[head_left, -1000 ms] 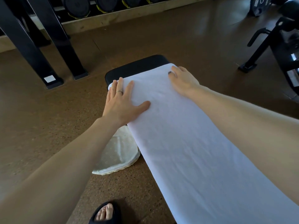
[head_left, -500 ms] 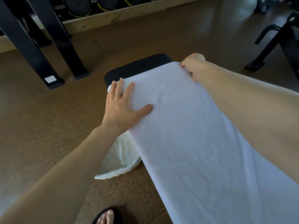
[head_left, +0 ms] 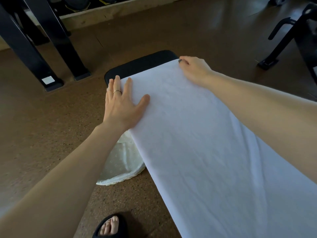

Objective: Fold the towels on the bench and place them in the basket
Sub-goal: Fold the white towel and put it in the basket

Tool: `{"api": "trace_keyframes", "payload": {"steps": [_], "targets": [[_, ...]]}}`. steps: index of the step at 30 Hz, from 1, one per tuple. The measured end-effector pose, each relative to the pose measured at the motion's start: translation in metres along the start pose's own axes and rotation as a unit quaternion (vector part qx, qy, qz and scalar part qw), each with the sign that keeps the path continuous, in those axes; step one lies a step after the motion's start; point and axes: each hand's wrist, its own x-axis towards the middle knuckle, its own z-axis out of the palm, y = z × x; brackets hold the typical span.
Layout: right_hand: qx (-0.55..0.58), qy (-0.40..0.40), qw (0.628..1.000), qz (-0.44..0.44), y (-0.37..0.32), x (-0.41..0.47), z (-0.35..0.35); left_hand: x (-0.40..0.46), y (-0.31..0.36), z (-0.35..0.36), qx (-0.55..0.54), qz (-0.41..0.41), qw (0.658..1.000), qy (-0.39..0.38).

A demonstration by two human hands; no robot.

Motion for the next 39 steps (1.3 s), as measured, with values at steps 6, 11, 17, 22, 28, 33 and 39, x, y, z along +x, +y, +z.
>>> {"api": "trace_keyframes", "payload": {"steps": [6,11,17,22,28,33,39], "targets": [[-0.058,-0.132,0.988,0.057,-0.002,-0.014,-0.016,0.000,-0.002,-0.001,-0.022,-0.012,0.999,-0.025],[-0.035,-0.045,0.995,0.084,0.022,-0.062,-0.044,-0.004,0.007,-0.017,0.033,-0.039,0.998,-0.032],[-0.059,-0.068,0.980,0.179,0.106,-0.213,-0.088,-0.073,0.069,-0.026,0.082,0.127,0.986,-0.065],[-0.146,0.000,0.973,0.178,0.143,-0.360,-0.104,-0.148,0.135,-0.011,0.126,0.226,0.954,-0.155],[-0.185,0.010,0.964,0.193,0.167,-0.443,-0.109,-0.235,0.173,0.000,0.146,0.296,0.911,-0.246],[-0.082,0.038,0.975,0.204,0.180,-0.458,-0.111,-0.276,0.168,0.004,0.173,0.307,0.892,-0.283],[-0.074,0.045,0.979,0.184,0.186,-0.460,-0.110,-0.289,0.160,0.008,0.184,0.295,0.894,-0.281]]}}
